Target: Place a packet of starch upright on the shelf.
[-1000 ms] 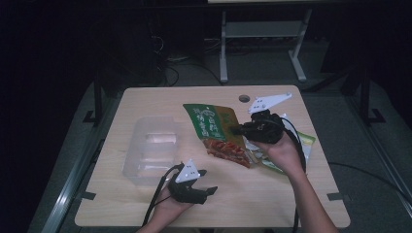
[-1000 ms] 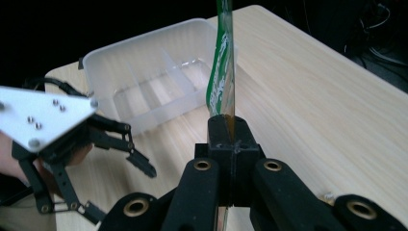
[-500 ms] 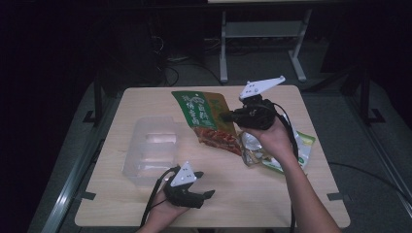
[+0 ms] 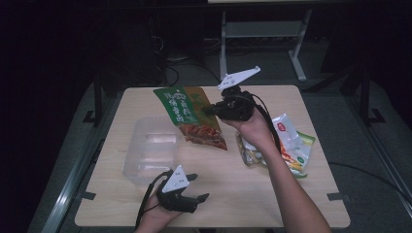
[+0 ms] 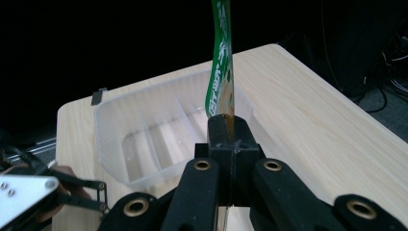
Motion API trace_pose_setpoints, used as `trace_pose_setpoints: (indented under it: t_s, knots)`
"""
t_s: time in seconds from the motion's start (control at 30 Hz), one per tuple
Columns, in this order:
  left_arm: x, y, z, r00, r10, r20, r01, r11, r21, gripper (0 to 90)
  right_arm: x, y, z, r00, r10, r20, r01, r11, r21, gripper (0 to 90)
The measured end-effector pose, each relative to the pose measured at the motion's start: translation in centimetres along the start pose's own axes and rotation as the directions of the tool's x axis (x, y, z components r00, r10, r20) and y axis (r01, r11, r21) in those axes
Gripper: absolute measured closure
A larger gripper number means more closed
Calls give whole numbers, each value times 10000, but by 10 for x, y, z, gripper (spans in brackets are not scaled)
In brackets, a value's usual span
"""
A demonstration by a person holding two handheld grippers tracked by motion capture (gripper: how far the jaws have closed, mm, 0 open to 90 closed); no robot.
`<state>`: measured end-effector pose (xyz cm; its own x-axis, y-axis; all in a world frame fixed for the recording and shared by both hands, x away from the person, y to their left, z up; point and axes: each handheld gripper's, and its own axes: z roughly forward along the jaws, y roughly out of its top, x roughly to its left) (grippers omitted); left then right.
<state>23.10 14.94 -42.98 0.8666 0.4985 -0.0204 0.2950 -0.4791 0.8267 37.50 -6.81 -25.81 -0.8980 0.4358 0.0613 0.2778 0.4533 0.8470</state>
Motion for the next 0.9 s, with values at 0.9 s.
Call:
trace_pose_setpoints:
  t_s: [0.9]
  knots:
    - [-3, -4, 4, 9995, 57, 301, -60, 9999, 94, 275, 1, 52, 55, 9981, -409, -457, 394, 9986, -340, 900]
